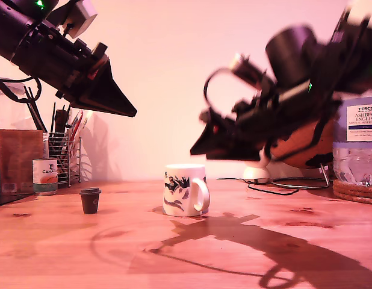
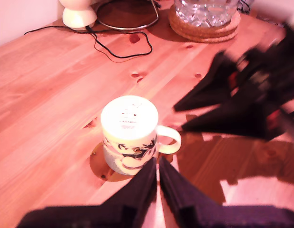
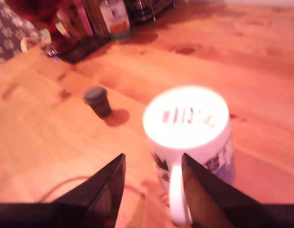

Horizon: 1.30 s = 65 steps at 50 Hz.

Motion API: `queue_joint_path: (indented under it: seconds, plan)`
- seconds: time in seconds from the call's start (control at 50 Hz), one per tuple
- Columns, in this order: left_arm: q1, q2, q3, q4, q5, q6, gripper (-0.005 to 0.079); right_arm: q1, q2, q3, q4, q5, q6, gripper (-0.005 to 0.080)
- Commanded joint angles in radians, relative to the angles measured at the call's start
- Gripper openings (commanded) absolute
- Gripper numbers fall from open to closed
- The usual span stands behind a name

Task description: Lift the coffee cup and remove the coffee capsule that is hidden under it

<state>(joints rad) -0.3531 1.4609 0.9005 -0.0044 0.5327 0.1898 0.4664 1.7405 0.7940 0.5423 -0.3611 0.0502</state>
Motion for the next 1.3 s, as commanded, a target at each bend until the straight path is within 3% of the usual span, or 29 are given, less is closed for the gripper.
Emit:
queue_joint_path:
  seconds: [0.0, 0.12, 0.32, 0.66, 1.28]
  plan:
    - [0.013, -0.024, -0.008, 0.003, 0.021, -0.008, -0.0021, 0.003, -0.023, -0.014, -0.042, -0.006, -0.010, 0.0336]
    - [0.026, -0.035, -0.008, 0.005, 0.037, -0.027, -0.0021, 0.003, -0.084, -0.014, -0.128, -0.005, -0.042, 0.0260]
    - [0.048, -0.076, -0.012, 0.014, 0.043, -0.039, -0.0021, 0.004, -0.197, -0.014, -0.222, 0.013, -0.053, -0.0019]
    - [0.049, -0.130, -0.013, 0.090, 0.085, -0.088, -0.0021, 0.004, -0.362, -0.014, -0.359, 0.134, -0.051, -0.0013]
    - [0.077, -0.389, -0.109, 0.023, 0.076, -0.097, -0.0021, 0.024, -0.666, -0.020, -0.579, 0.183, -0.100, -0.0013]
